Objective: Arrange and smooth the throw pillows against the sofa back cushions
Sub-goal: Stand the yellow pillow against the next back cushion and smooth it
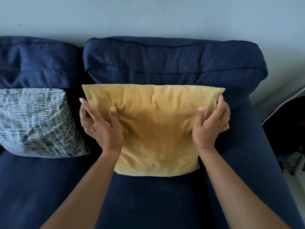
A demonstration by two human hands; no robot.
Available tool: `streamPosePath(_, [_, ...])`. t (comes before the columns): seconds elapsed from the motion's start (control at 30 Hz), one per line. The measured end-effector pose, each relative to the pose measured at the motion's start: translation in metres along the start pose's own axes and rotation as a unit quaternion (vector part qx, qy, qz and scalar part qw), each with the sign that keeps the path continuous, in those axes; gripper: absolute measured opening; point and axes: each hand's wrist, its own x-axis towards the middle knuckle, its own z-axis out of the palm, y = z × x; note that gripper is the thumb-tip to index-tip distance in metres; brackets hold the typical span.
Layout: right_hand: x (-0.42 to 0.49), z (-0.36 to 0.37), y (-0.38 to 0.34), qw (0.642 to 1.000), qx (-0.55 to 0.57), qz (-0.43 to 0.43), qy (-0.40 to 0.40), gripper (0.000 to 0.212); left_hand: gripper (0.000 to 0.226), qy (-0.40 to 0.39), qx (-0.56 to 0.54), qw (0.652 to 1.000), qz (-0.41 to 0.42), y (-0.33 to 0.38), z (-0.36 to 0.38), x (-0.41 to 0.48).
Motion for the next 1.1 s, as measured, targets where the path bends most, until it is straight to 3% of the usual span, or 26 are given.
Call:
streamPosePath(0.07, [-0.008, 0.005, -0.018, 0.992, 0.012, -0.124, -0.001, 0.058, 0.07, -0.002, 0.022, 0.99, 0.14, 0.014, 0.002, -0.015])
streamPosePath(0.13, [-0.021, 0.018, -0.037, 0.967, 0.01, -0.25, -0.051, 0.054, 0.06, -0.057, 0.052, 0.958, 0.275, 0.02, 0.012, -0.032])
streamPosePath(0.2, [-0.032, 0.033, -0.047, 0.937, -0.032, -0.323, -0.132, 0.052, 0.057, -0.128, 0.1, 0.927, 0.338, 0.018, 0.025, -0.037])
streamPosePath(0.33, [-0.007, 0.049, -0.021, 0.89, -0.177, -0.326, -0.265, 0.055, 0.062, -0.21, 0.236, 0.904, 0.288, -0.004, 0.041, 0.001])
streamPosePath(0.43, [0.035, 0.042, 0.015, 0.918, -0.237, -0.188, -0.255, 0.058, 0.065, -0.213, 0.28, 0.898, 0.264, -0.019, 0.045, 0.041])
streamPosePath(0.53, [0.058, 0.037, 0.02, 0.951, -0.225, -0.063, -0.201, 0.065, 0.066, -0.213, 0.287, 0.896, 0.264, -0.021, 0.05, 0.061])
streamPosePath(0.6, [0.051, 0.041, -0.005, 0.964, -0.179, -0.12, -0.152, 0.065, 0.066, -0.211, 0.29, 0.897, 0.258, -0.019, 0.052, 0.06])
streamPosePath(0.67, [0.028, 0.051, -0.042, 0.95, -0.123, -0.241, -0.155, 0.064, 0.066, -0.206, 0.291, 0.899, 0.255, -0.019, 0.054, 0.056])
streamPosePath(0.73, [-0.006, 0.065, -0.068, 0.902, -0.12, -0.362, -0.203, 0.063, 0.067, -0.203, 0.285, 0.903, 0.251, -0.019, 0.055, 0.056])
streamPosePath(0.8, [-0.027, 0.073, -0.069, 0.848, -0.179, -0.428, -0.254, 0.064, 0.066, -0.198, 0.277, 0.907, 0.247, -0.022, 0.056, 0.059])
streamPosePath(0.87, [-0.014, 0.075, -0.05, 0.848, -0.207, -0.396, -0.284, 0.066, 0.065, -0.2, 0.276, 0.908, 0.242, -0.026, 0.057, 0.062])
streamPosePath(1.0, [0.031, 0.06, 0.003, 0.914, -0.245, -0.208, -0.248, 0.069, 0.064, -0.209, 0.277, 0.909, 0.232, -0.021, 0.056, 0.06])
streamPosePath(1.1, [0.038, 0.056, 0.018, 0.922, -0.253, -0.153, -0.251, 0.073, 0.063, -0.145, 0.203, 0.937, 0.244, -0.004, 0.05, 0.039])
